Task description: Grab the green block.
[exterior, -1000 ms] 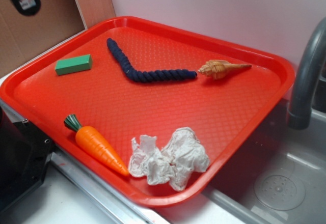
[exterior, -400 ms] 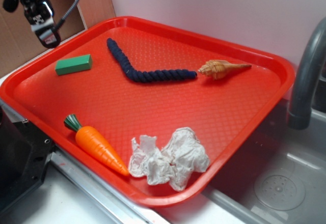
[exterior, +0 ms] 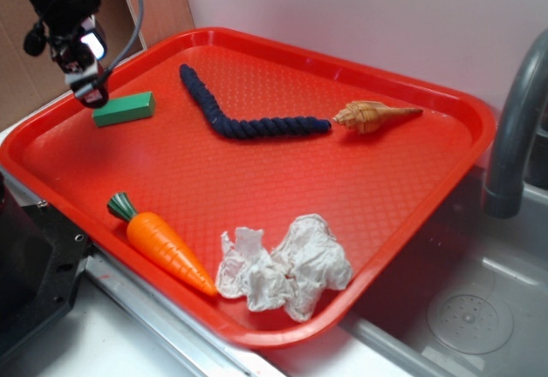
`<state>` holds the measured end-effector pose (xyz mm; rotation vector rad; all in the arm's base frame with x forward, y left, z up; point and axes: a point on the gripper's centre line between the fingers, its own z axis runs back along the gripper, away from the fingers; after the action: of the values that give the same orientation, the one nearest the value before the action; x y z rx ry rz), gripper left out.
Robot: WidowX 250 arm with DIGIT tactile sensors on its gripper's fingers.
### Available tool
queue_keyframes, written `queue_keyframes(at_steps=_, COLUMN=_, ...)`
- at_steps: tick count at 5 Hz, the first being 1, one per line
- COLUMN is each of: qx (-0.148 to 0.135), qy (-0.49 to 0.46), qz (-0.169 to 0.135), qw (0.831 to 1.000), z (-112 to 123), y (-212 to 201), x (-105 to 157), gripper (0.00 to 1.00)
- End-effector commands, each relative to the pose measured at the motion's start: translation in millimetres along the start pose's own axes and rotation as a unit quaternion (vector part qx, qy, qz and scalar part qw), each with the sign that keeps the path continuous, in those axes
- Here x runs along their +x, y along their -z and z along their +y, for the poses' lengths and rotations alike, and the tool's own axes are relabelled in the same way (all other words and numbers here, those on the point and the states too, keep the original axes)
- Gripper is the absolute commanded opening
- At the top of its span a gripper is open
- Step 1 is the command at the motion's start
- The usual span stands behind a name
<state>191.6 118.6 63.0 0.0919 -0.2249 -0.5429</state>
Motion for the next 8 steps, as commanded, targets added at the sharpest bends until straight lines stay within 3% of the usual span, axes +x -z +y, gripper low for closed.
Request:
queue_keyframes(at_steps=1, qx=-0.017, qy=0.078, qz=-0.018, qw=0.997, z=5.7, y=25.2, x=13.1, gripper=1.00)
queue_keyframes(at_steps=2, qx=-0.026, qy=0.088, qz=-0.005, qw=0.996, z=4.1, y=37.7, x=14.4, gripper=1.00)
queue_keyframes(at_steps=3, qx=-0.039, qy=0.086, qz=0.019, qw=0.995, z=1.5, y=52.3, x=13.7, gripper=0.00)
queue_keyframes(at_steps=4, qx=-0.056, qy=0.082, qz=0.013, qw=0.995, z=0.7, y=53.9, x=12.6, gripper=0.00)
queue_keyframes(at_steps=5, qx=-0.052, qy=0.083, qz=0.020, qw=0.995, z=-0.2, y=53.8, x=13.5, gripper=0.00)
queue_keyframes(at_steps=6, qx=0.008, qy=0.002, qz=0.084, qw=0.996, z=-11.5, y=40.2, x=18.9, gripper=0.00)
queue_keyframes(at_steps=7, qx=0.026, qy=-0.096, qz=0.103, qw=0.990, z=-38.5, y=2.2, x=43.1, gripper=0.00)
queue_keyframes(at_steps=8, qx=0.014, qy=-0.196, qz=0.114, qw=0.974, z=-60.1, y=-37.4, x=70.8, gripper=0.00)
